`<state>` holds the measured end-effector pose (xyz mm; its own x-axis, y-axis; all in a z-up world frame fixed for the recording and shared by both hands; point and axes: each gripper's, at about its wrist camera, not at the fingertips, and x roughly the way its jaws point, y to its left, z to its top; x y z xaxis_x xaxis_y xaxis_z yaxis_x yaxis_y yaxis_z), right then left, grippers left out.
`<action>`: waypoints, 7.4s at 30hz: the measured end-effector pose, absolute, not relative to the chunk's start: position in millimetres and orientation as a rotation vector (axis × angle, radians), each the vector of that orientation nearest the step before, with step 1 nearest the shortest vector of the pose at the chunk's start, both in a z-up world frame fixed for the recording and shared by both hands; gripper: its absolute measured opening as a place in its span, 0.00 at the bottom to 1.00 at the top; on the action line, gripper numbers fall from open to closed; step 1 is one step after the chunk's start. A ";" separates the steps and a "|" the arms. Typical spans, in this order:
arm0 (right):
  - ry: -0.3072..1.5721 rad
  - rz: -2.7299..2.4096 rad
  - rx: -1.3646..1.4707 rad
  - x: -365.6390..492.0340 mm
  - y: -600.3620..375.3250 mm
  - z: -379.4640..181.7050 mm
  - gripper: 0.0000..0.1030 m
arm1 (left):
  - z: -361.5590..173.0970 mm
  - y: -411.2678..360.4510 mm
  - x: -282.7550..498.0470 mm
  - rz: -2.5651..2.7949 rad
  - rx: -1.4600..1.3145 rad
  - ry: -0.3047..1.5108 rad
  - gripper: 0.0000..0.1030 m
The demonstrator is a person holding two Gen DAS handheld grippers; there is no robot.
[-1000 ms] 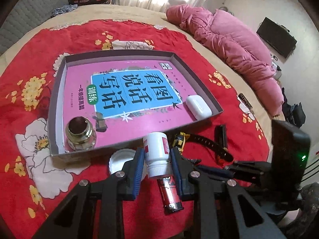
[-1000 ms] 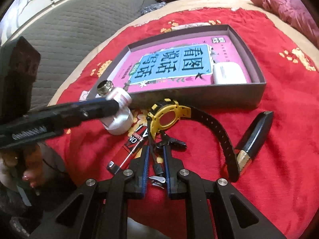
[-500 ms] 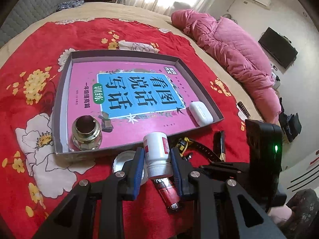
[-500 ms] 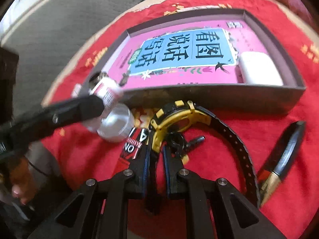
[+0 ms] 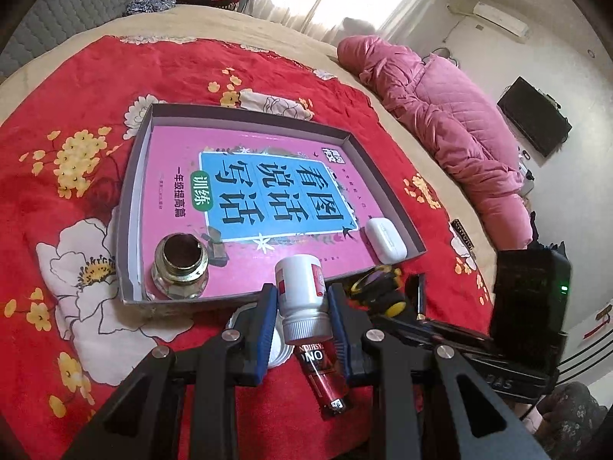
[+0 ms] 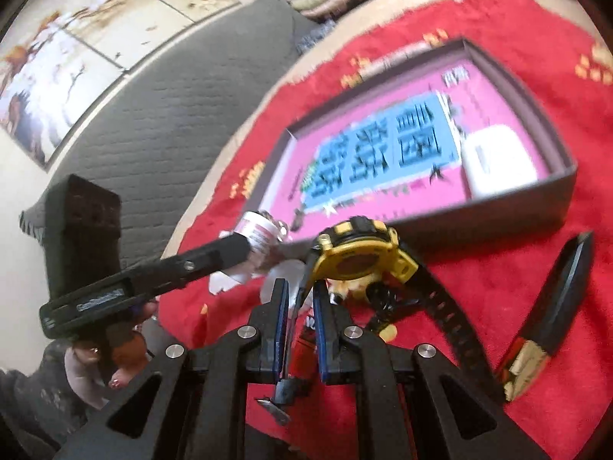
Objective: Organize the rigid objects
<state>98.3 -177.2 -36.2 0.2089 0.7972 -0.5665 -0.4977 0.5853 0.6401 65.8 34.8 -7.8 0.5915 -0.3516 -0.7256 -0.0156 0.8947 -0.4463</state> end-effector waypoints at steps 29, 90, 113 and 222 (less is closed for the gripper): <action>1.015 0.722 0.051 94.8 -152.1 -19.3 0.33 | -5.6 36.8 63.0 -0.212 -0.438 0.900 0.27; 0.882 0.749 0.263 149.1 -151.9 76.5 0.17 | 8.8 42.0 79.9 -0.183 -0.414 0.815 0.27; 1.075 0.683 0.065 175.8 -113.3 -9.1 0.17 | -24.6 42.1 100.2 -0.155 -0.366 0.863 0.27; 0.951 0.512 0.060 140.5 -182.0 -7.1 0.66 | -44.8 45.3 103.7 -0.101 -0.285 0.915 0.28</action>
<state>140.5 -182.0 -7.1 0.4711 0.4439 -0.7622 -0.3923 0.8794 0.2696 103.7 45.3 -44.8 0.6083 -0.2064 -0.7664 -0.0351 0.9576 -0.2858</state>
